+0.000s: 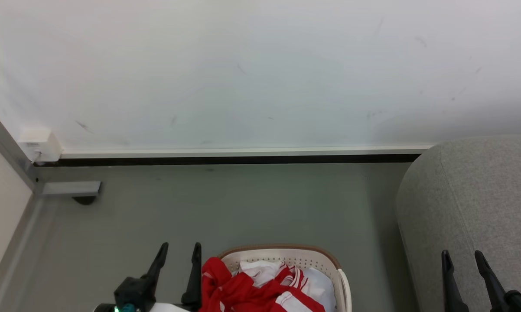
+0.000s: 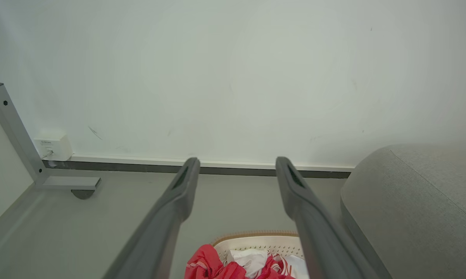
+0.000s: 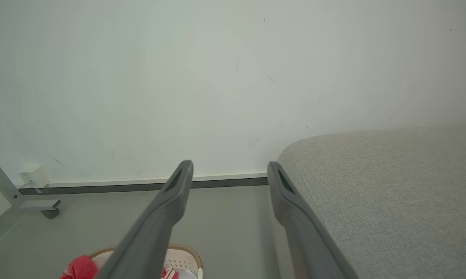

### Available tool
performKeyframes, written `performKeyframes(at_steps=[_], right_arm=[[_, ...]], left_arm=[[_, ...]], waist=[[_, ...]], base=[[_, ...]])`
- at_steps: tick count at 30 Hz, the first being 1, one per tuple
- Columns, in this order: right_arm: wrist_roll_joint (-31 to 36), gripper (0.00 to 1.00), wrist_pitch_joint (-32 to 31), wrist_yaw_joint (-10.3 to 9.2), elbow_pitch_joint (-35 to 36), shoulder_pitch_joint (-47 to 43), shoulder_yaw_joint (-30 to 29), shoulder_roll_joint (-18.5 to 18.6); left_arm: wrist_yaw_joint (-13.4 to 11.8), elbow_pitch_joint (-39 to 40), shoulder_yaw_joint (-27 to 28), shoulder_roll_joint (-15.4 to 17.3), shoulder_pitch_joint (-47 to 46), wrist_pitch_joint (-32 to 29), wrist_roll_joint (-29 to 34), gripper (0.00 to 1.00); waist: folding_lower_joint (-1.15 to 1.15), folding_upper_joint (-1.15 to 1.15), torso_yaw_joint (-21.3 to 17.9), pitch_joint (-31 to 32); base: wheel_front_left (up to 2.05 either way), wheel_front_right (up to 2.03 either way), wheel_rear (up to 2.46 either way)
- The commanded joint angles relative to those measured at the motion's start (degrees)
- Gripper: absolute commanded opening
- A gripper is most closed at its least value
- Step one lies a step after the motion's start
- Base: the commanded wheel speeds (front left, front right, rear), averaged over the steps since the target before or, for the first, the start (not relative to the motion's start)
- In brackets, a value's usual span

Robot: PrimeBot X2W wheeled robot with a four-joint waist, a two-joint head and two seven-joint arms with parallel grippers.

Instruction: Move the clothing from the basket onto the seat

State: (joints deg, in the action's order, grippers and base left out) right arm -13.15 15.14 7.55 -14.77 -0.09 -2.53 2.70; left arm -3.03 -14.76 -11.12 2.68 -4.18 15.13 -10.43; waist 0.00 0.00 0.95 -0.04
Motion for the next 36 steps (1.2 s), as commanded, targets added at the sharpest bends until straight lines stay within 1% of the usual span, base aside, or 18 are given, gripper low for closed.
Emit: performKeyframes(at_steps=[1, 4, 8, 13, 19, 24, 27, 29, 30, 32, 36], right_arm=[[-0.1, 1.00, 0.0, -0.12, 0.2, 0.3, -0.1, 0.3], [-0.4, 1.00, 0.0, -0.12, 0.8, 1.2, 0.0, 0.3], [-0.5, 1.00, 0.0, -0.12, 1.7, 3.2, 0.2, 0.3], [-0.8, 1.00, 0.0, -0.12, 3.1, 6.9, 0.8, 0.3], [-0.8, 1.00, 0.0, -0.12, 4.9, 12.4, 1.9, 0.3], [-1.4, 1.00, 0.0, -0.12, 7.7, 16.8, 3.2, 0.2], [-1.6, 1.00, 0.0, -0.12, 9.3, 18.7, 3.4, 0.2], [-1.8, 1.00, 0.0, -0.12, 10.5, 19.6, 3.7, 0.2], [-1.8, 1.00, 0.0, -0.12, 10.5, 19.6, 3.7, 0.2], [-2.0, 1.00, 0.0, -0.12, 11.2, 20.4, 3.9, 0.2], [-2.2, 1.00, 0.0, -0.12, 12.2, 21.3, 4.5, 0.2]], left_arm=[[0.3, -0.5, -0.1, 0.4, -0.3, 0.0, -0.1, 1.00], [0.8, -1.1, -1.0, 0.4, -1.7, 0.0, 0.2, 1.00], [1.8, -3.2, -2.7, 0.4, -5.3, 0.0, 1.3, 1.00], [3.5, -9.6, -5.8, 0.4, -13.2, -0.6, 3.1, 1.00], [5.2, -17.5, -10.6, 0.4, -24.2, -5.4, 5.7, 1.00], [7.0, -25.1, -14.2, 0.5, -32.1, -11.6, 8.3, 1.00], [8.3, -29.3, -16.1, 0.7, -36.0, -14.0, 9.0, 1.00], [9.0, -31.7, -17.1, 0.6, -38.1, -15.0, 8.9, 1.00], [9.0, -31.7, -17.1, 0.6, -38.1, -15.0, 8.9, 1.00], [9.4, -34.3, -18.0, 1.0, -40.1, -15.7, 9.1, 1.00], [9.9, -38.5, -18.8, 1.0, -43.2, -15.5, 8.3, 1.00]], waist=[[0.00, 0.00, -0.4, -0.9], [0.00, 0.00, -1.1, -2.9], [0.00, 0.00, -2.3, -7.7], [0.00, 0.00, -4.3, -15.0], [0.00, 0.00, -7.0, -24.6], [0.00, 0.00, -9.6, -33.0], [0.00, 0.00, -10.7, -37.2], [0.00, 0.00, -11.2, -39.8], [0.00, 0.00, -11.2, -39.8], [0.00, 0.00, -11.7, -42.1], [0.00, 0.00, -12.1, -45.6]], base=[[0.00, 0.00, 0.00], [0.00, 0.00, 0.00], [0.00, 0.00, 0.00], [0.00, 0.00, 0.00], [0.00, 0.00, 0.00], [0.00, 0.00, 0.00], [0.00, 0.00, 0.00], [0.00, 0.00, 0.00], [0.00, 0.00, 0.00], [0.00, 0.00, 0.00], [0.00, 0.00, 0.00]])
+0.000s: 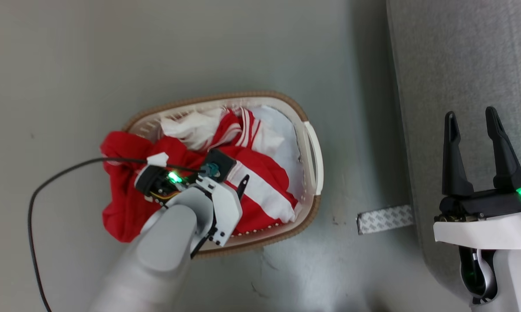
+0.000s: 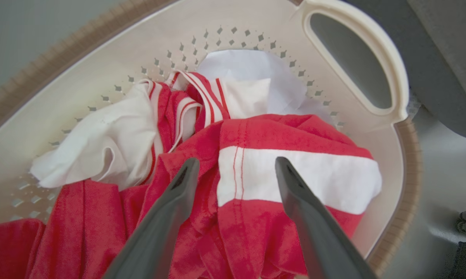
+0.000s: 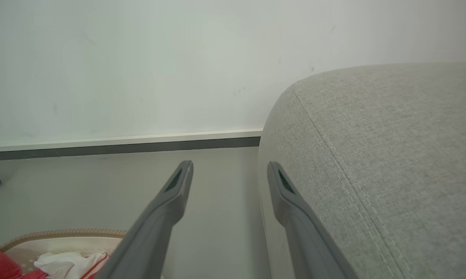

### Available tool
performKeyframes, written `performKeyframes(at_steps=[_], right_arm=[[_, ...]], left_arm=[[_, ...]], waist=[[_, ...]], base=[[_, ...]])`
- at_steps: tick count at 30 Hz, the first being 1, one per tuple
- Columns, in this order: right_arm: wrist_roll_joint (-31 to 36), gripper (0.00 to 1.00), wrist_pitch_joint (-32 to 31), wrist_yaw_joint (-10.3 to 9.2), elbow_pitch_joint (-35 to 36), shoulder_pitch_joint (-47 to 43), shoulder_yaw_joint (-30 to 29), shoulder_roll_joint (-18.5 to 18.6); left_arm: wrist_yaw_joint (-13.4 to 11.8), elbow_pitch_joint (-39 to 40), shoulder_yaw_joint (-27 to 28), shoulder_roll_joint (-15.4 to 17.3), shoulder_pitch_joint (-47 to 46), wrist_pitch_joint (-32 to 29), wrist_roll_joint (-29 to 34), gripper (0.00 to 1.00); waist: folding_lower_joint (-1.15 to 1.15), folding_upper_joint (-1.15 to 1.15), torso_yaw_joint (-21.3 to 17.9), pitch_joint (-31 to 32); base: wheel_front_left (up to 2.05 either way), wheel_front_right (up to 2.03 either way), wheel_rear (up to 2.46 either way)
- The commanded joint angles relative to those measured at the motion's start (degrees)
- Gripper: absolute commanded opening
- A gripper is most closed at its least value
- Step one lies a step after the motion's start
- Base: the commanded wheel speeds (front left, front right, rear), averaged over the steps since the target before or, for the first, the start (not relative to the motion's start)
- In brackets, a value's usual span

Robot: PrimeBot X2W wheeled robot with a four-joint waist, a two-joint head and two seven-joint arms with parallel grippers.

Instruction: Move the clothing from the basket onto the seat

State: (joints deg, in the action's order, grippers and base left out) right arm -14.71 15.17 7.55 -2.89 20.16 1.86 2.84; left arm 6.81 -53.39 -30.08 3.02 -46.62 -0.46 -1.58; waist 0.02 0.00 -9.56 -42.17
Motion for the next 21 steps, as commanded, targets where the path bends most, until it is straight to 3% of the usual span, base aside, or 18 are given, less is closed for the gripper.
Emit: performKeyframes(at_steps=[1, 9, 16, 17, 19, 21], right_arm=[[-0.6, 1.00, 0.0, -0.12, 0.5, 1.2, 0.2, 0.1], [0.3, 1.00, 0.0, -0.12, 2.2, 2.5, 1.2, 0.1], [0.0, 1.00, 0.0, -0.12, 2.1, 2.0, 1.3, 0.1], [-0.1, 1.00, 0.0, -0.12, 2.0, 1.9, 1.3, 0.1], [-0.3, 1.00, 0.0, -0.13, 1.8, 1.8, 1.4, 0.1], [-0.4, 1.00, 0.0, -0.13, 1.5, 1.8, 1.5, 0.1]], left_arm=[[0.1, -1.0, 0.0, 0.8, -1.4, 0.3, -0.7, 1.00], [-0.7, -7.9, 0.1, 1.5, -7.2, 0.4, -1.1, 1.00], [0.4, -11.7, -1.7, 0.4, -8.1, 0.7, -3.5, 1.00], [0.6, -12.1, -2.2, 0.4, -7.9, 1.0, -4.0, 0.86], [0.6, -12.6, -3.6, 0.1, -7.1, 1.4, -5.0, 0.00], [0.7, -12.3, -5.4, 0.0, -6.1, 1.8, -6.2, 0.00]], waist=[[-0.02, 0.00, -1.5, -4.2], [-0.02, 0.00, -1.8, -9.3], [-0.02, 0.00, -1.9, -10.4], [-0.02, 0.00, -1.9, -10.2], [-0.02, 0.00, -1.9, -9.7], [-0.02, 0.00, -1.8, -8.7]], base=[[0.00, 0.00, 0.00], [0.00, 0.00, 0.00], [0.00, 0.00, 0.00], [0.00, 0.00, 0.00], [0.00, 0.00, 0.00], [0.00, 0.00, 0.00]])
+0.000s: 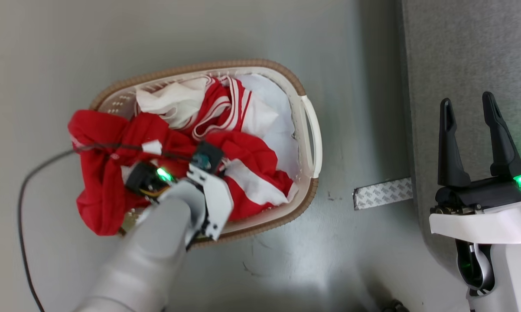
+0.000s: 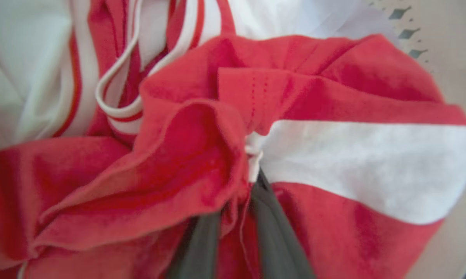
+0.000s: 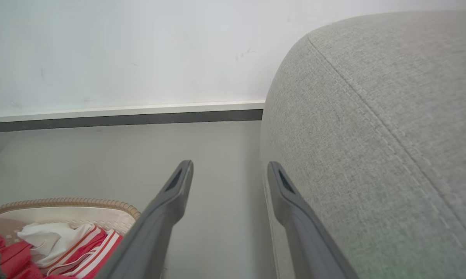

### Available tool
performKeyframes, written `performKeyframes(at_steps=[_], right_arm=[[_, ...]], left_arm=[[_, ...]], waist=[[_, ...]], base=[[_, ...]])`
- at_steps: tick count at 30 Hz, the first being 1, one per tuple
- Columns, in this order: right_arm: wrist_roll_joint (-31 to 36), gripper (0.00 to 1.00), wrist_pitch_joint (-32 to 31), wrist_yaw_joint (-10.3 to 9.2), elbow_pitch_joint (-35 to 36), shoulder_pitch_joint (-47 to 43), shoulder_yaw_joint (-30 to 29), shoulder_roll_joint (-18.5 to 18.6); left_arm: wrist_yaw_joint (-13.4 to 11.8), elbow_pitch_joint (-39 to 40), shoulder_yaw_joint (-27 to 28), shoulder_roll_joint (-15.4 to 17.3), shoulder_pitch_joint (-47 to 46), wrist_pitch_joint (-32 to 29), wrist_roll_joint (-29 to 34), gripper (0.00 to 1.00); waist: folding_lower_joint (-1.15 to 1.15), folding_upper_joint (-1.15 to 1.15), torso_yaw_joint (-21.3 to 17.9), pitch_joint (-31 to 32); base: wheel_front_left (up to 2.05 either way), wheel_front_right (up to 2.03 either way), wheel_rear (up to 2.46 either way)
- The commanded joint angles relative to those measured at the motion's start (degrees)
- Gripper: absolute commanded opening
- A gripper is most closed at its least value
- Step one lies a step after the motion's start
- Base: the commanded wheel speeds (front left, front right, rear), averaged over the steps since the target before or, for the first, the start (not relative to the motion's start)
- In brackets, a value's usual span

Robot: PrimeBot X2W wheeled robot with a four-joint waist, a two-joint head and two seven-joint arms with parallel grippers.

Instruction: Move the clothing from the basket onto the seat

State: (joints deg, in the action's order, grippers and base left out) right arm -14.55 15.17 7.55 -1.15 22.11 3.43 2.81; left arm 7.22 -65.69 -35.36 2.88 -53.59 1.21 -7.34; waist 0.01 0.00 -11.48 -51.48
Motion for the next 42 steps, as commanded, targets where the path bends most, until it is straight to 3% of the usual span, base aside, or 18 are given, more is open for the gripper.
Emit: performKeyframes(at_steps=[1, 10, 19, 32, 42], right_arm=[[-0.5, 1.00, 0.0, -0.12, -0.4, -0.2, 0.0, 0.1], [1.0, 1.00, 0.0, -0.12, -2.9, -3.7, -2.2, 0.1], [0.6, 1.00, 0.0, -0.12, -6.3, -10.8, -3.9, 0.2], [0.6, 1.00, 0.0, -0.12, -9.9, -22.1, -5.5, 0.1], [0.1, 1.00, 0.0, -0.12, -10.2, -26.6, -6.3, 0.1]], left_arm=[[0.3, 0.8, -1.1, 0.1, 1.6, 0.6, -1.7, 0.00], [0.3, 9.7, -8.0, 0.1, 7.4, 5.3, -14.5, 0.00], [0.0, 15.1, -10.6, 0.1, 15.0, 8.0, -21.2, 0.00], [-4.6, 25.9, -8.1, 1.9, 24.4, 9.0, -25.9, 0.00], [-9.5, 39.5, -5.3, 7.3, 28.0, 6.3, -27.6, 0.00]], waist=[[-0.01, 0.00, 0.2, 1.3], [-0.01, 0.00, 5.0, 13.1], [-0.01, 0.00, 9.5, 30.4], [-0.01, 0.00, 12.1, 49.4], [-0.01, 0.00, 12.5, 54.8]], base=[[0.00, 0.00, 0.00], [0.00, 0.00, 0.00], [0.00, 0.00, 0.00], [0.00, 0.00, 0.00], [0.00, 0.00, 0.00]])
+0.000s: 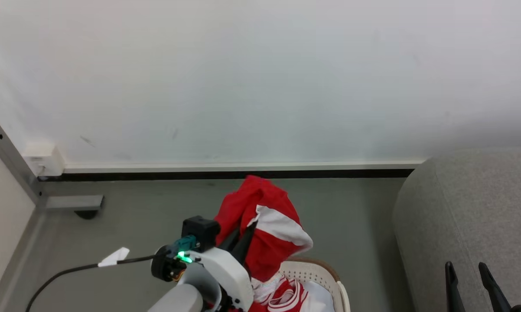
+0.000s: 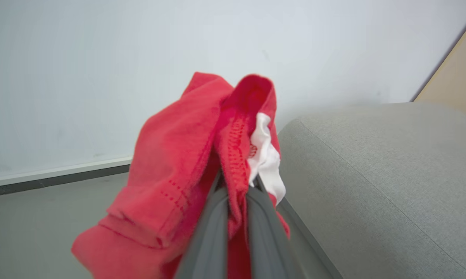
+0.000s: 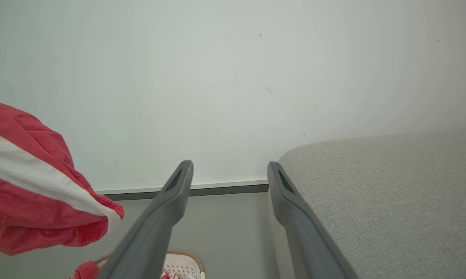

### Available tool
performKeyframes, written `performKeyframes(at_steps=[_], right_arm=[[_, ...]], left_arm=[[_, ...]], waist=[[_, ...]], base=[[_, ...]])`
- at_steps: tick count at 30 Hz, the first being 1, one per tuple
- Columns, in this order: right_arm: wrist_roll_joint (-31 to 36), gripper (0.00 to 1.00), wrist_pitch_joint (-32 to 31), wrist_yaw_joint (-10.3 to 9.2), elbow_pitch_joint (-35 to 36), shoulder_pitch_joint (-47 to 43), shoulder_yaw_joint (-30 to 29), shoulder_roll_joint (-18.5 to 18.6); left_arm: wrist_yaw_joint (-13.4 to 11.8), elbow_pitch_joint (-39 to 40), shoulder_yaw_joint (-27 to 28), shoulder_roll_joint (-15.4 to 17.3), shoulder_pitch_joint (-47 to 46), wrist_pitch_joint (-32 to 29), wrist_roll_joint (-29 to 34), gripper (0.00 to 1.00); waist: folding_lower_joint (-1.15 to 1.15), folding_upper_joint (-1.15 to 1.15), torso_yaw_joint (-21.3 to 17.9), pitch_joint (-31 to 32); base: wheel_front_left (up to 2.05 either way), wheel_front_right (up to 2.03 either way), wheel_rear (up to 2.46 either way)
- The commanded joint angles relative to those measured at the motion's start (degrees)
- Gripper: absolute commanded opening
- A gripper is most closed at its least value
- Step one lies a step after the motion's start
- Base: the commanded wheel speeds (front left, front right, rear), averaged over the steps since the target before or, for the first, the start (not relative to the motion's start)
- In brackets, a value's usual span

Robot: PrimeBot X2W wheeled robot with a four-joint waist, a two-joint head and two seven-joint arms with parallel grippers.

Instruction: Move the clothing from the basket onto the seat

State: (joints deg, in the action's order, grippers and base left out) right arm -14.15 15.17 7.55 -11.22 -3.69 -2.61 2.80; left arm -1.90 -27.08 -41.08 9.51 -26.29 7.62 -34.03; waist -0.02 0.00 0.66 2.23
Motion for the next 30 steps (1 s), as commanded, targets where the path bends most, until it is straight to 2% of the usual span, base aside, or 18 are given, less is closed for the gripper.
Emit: performKeyframes(at_steps=[1, 10, 16, 20, 30], right_arm=[[-0.3, 1.00, 0.0, -0.12, -0.1, -1.1, -0.2, 0.2], [0.2, 1.00, 0.0, -0.12, 0.7, -2.2, 0.1, 0.2], [1.0, 1.00, 0.0, -0.12, 2.4, -1.4, 4.5, 0.6], [-2.1, 1.00, -1.7, -0.12, 5.0, 0.5, 11.9, 5.1], [-11.3, 1.00, -9.9, -0.12, 9.3, 11.2, 31.5, 21.8]], left_arm=[[-0.8, 2.0, 0.7, 1.2, 1.0, -0.4, -1.0, 0.00], [-3.5, 10.8, 1.8, 4.8, 2.6, -3.3, -1.1, 0.00], [-4.5, 16.0, 1.4, 6.1, 2.9, -5.0, -0.4, 0.00], [-4.7, 18.7, 0.8, 6.6, 2.9, -6.2, -0.2, 0.00], [-2.6, 24.2, -3.4, 6.1, 1.5, -9.9, 0.3, 0.00]], waist=[[0.02, 0.00, 0.3, 1.4], [0.02, 0.00, 0.1, 2.5], [0.02, 0.00, 0.1, 1.8], [0.02, 0.00, 0.0, 1.6], [0.02, 0.00, 0.5, 1.5]], base=[[0.00, 0.00, 0.00], [0.00, 0.00, 0.00], [0.00, 0.00, 0.00], [0.00, 0.00, 0.00], [0.00, 0.00, 0.00]])
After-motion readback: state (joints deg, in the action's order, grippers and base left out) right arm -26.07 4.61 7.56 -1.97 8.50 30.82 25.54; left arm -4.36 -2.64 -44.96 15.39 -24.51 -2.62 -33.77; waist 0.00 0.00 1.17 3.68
